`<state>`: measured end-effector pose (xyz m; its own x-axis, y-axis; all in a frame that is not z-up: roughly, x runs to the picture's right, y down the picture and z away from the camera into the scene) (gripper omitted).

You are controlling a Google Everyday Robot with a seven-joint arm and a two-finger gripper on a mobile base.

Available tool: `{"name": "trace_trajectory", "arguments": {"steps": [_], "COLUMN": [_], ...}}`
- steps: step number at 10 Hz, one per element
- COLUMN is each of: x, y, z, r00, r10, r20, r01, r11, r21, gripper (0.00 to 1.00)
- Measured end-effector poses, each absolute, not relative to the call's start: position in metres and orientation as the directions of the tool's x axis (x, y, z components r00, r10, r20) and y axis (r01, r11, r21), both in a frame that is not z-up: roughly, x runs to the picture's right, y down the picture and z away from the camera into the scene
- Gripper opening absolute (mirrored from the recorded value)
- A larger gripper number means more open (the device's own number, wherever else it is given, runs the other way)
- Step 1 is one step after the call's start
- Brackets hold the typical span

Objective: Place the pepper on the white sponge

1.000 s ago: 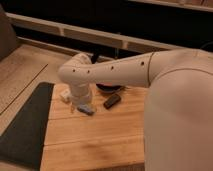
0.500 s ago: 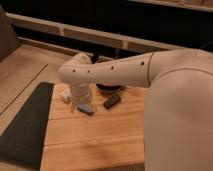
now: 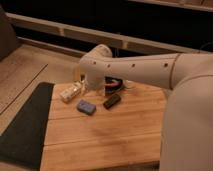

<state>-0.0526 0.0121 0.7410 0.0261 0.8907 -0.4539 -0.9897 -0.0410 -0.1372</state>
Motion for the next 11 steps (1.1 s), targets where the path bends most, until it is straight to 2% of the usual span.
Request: {"name": "trace_trajectory", "arguments": {"steps": [4, 6, 8, 10, 11], "x": [-0.044, -0.005, 0.045, 0.060, 0.054], "y": [0.003, -0.003, -0.015, -0.020, -0.020], "z": [0.748, 0.769, 0.799, 0.813, 0.811], "r00": [0.024, 0.005, 0.059, 0.175, 0.282], "r10": [0.900, 0.891, 0.865, 0.824, 0.784], "r20": [-0.436, -0.455, -0.499, -0.538, -0.553], "r01": [-0.991, -0.999, -0.997, -0.982, -0.959], "r11": [-0.036, -0.019, 0.076, 0.186, 0.255], "r21": [-0.128, -0.048, 0.014, -0.035, -0.127], "gripper": [0.65, 0.65, 0.65, 0.65, 0.65]}}
